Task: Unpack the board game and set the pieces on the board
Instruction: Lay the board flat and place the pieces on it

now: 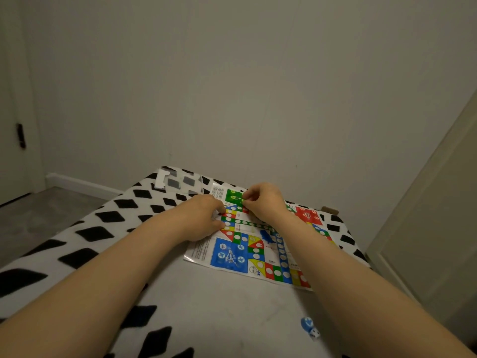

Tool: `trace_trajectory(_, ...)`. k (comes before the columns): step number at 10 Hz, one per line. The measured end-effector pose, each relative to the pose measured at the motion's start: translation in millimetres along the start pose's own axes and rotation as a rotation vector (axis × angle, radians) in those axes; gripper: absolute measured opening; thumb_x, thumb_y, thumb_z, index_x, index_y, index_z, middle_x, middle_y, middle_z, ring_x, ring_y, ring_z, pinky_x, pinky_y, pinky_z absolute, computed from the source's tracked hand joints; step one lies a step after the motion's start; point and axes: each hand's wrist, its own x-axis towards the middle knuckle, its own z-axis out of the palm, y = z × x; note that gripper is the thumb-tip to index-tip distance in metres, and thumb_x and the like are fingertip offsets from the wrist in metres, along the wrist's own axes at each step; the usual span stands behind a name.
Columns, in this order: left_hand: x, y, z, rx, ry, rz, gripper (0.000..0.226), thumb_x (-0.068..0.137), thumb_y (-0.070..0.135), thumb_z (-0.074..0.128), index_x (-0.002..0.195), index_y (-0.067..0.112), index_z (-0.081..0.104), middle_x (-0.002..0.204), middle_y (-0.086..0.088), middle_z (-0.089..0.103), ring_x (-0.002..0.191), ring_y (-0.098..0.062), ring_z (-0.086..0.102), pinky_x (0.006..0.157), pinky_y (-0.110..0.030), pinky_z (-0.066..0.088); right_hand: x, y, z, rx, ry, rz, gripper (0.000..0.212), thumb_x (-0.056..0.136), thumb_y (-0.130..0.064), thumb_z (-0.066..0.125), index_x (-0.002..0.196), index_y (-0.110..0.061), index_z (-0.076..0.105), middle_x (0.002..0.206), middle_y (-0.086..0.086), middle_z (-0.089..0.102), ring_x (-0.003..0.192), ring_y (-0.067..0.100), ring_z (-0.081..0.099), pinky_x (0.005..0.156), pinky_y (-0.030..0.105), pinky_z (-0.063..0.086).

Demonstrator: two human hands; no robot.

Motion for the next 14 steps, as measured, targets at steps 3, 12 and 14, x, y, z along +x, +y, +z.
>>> trace_trajectory(3, -1, 0, 0, -0.01, -0.012, 0.003, 0.046, 0.091, 0.034, 0.053, 0.135, 0.023, 0.043, 0.14, -0.001, 0.041, 0.122, -0.014, 0.046, 0.097, -0.029, 0.043, 0, 0, 1, 0.004, -0.011, -0.007, 0.014, 0.086, -0.019, 0.063, 0.099, -0.017, 0.068, 0.097, 0.001, 0.068, 0.091, 0.016, 0.063, 0.085, 0.035, 0.054)
trace_trajectory(12, -82, 76, 36, -0.13, 0.233, 0.371, 0.014, 0.087, 0.033, 0.058, 0.101, 0.034, 0.061, 0.1, 0.02, 0.056, 0.094, 0.004, 0.051, 0.082, -0.016, 0.043, -220, 37, -95, 0.104, -0.217, -0.087, 0.013, 0.075, -0.04, 0.073, 0.084, -0.031, 0.069, 0.084, -0.01, 0.066, 0.079, 0.006, 0.061, 0.061, 0.014, 0.049)
trace_trajectory(14, -96, 87, 52, -0.121, 0.146, 0.427, 0.021, 0.087, 0.031, 0.058, 0.108, 0.037, 0.059, 0.098, 0.024, 0.053, 0.093, 0.008, 0.05, 0.085, -0.017, 0.047, -235, 38, -84, 0.092, -0.1, -0.076, 0.029, 0.067, -0.05, 0.075, 0.081, -0.026, 0.067, 0.08, -0.007, 0.064, 0.072, 0.006, 0.056, 0.063, 0.022, 0.05)
